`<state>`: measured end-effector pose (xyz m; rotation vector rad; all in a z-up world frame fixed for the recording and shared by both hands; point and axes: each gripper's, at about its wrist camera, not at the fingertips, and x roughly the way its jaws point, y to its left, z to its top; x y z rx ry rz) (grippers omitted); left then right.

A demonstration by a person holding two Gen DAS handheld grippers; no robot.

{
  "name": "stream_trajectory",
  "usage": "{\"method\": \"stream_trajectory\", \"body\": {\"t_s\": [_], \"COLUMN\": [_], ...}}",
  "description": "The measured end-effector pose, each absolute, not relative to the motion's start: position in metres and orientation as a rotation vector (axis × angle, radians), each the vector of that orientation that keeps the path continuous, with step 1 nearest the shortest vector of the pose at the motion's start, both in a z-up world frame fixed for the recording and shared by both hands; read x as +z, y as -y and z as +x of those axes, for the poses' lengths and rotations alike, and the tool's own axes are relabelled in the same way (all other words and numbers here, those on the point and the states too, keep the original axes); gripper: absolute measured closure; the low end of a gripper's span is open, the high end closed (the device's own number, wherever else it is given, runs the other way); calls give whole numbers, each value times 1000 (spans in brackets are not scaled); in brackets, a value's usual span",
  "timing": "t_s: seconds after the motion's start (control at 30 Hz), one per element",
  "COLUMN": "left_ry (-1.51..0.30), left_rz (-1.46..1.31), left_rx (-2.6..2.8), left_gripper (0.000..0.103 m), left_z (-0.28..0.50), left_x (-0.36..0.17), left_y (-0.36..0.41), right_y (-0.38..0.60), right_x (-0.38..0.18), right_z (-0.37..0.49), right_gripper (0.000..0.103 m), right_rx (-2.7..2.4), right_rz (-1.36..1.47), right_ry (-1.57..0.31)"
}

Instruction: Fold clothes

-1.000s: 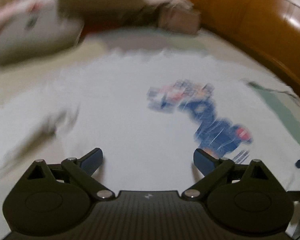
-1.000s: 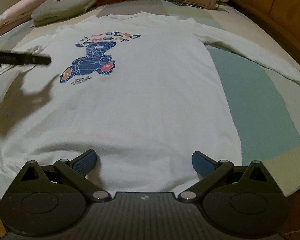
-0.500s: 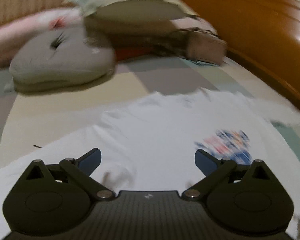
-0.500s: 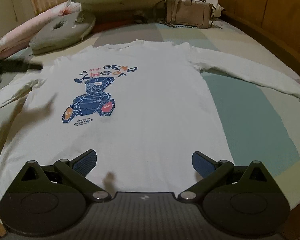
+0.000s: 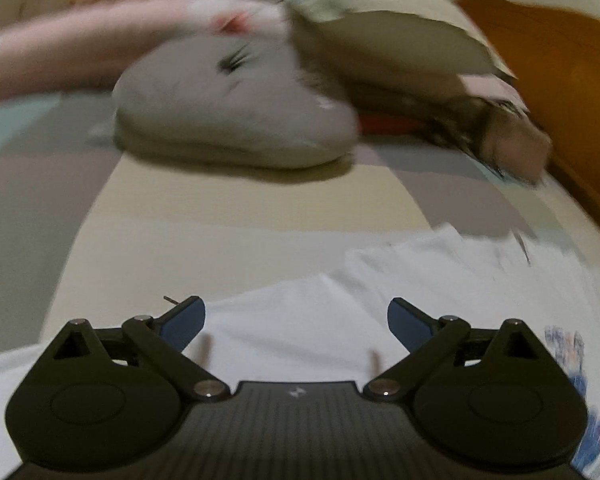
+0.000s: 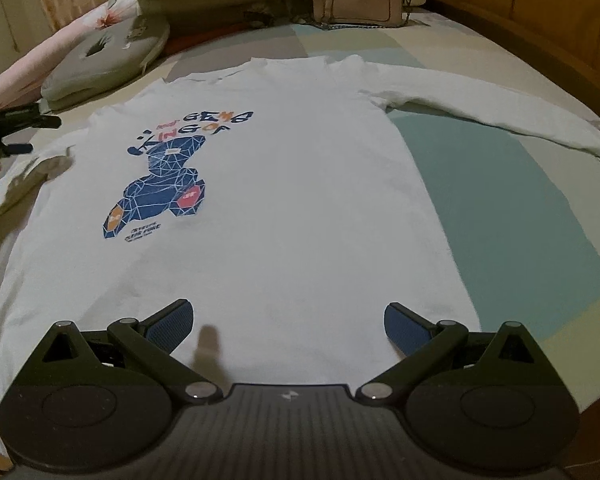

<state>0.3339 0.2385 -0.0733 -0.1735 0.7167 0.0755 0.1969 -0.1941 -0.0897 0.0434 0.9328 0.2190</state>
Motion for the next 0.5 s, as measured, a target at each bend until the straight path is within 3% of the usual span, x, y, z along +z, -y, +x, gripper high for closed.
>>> {"method": "stream_trajectory", "body": {"t_s": [0.13, 0.23, 0.5], "left_ry": [-689, -853, -897], "left_rz": [-11, -22, -14], "left_rx": [62, 177, 147], "left_gripper": [5, 5, 3], "left_z": [302, 309, 258], "left_x": [-72, -93, -86], "left_y": [-214, -226, -235], "right_y": [187, 183, 184], "right_x": [-90, -88, -90], "right_z": [195, 194, 193], "right_gripper": [0, 0, 0], "right_rx": [234, 238, 243], "right_rz": [23, 10, 29], "right_ry": [-933, -926, -938]}}
